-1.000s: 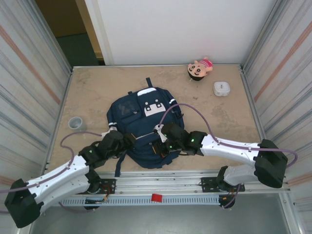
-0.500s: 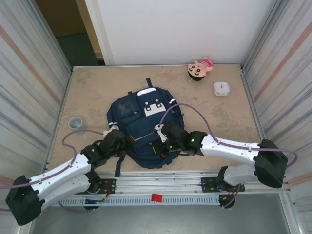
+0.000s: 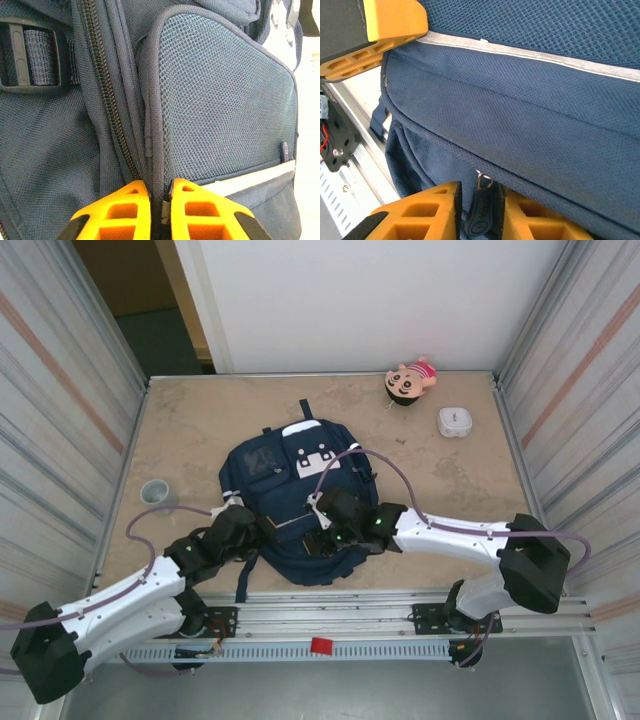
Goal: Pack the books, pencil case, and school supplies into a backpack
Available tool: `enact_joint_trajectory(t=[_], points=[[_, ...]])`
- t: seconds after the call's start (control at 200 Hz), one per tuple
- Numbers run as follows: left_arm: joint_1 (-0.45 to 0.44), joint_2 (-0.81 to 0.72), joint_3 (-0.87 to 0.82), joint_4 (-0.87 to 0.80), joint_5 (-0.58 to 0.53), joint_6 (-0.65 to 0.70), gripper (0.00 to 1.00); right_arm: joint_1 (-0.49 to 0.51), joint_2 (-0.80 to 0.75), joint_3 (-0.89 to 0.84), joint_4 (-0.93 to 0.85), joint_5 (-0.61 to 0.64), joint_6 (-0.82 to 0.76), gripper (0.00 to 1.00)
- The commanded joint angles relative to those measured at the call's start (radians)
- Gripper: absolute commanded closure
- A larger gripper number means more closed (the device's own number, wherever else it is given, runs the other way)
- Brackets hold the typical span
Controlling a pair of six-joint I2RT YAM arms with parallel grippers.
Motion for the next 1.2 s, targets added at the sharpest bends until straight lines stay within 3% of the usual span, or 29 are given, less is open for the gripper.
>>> enact_joint_trajectory(t=[0.0,0.205,0.446,0.661,0.722,0.797,0.957,1.047,1.193], points=[[-0.003,-0.016,0.051,0.024,-0.019,0.021,1.0,0.007,0.024,0.048,-0.014,0.035,-0.031,0.77],[-0.002,-0.053,0.072,-0.094,-0.078,0.036,1.0,-0.005,0.007,0.061,-0.111,0.131,-0.022,1.0],[0.082,-0.178,0.068,-0.271,-0.09,0.095,1.0,-0.112,-0.098,0.007,-0.225,0.178,-0.019,1.0],[0.184,-0.267,0.053,-0.359,-0.035,0.145,0.96,-0.178,-0.166,-0.022,-0.199,0.079,-0.056,1.0],[0.192,-0.281,0.055,-0.36,-0.027,0.16,0.9,-0.177,-0.172,-0.025,-0.164,0.026,-0.061,1.0],[0.191,-0.284,0.066,-0.333,-0.017,0.224,0.7,-0.173,-0.178,-0.036,-0.12,-0.024,-0.059,1.0],[0.182,-0.246,0.148,-0.3,-0.006,0.478,0.39,-0.175,-0.197,-0.045,-0.083,-0.07,-0.064,1.0],[0.164,-0.197,0.21,-0.302,-0.015,0.625,0.31,-0.185,-0.207,-0.044,-0.081,-0.097,-0.069,1.0],[0.148,-0.063,0.303,-0.262,0.05,0.853,0.27,-0.2,-0.211,-0.043,-0.07,-0.133,-0.066,1.0]])
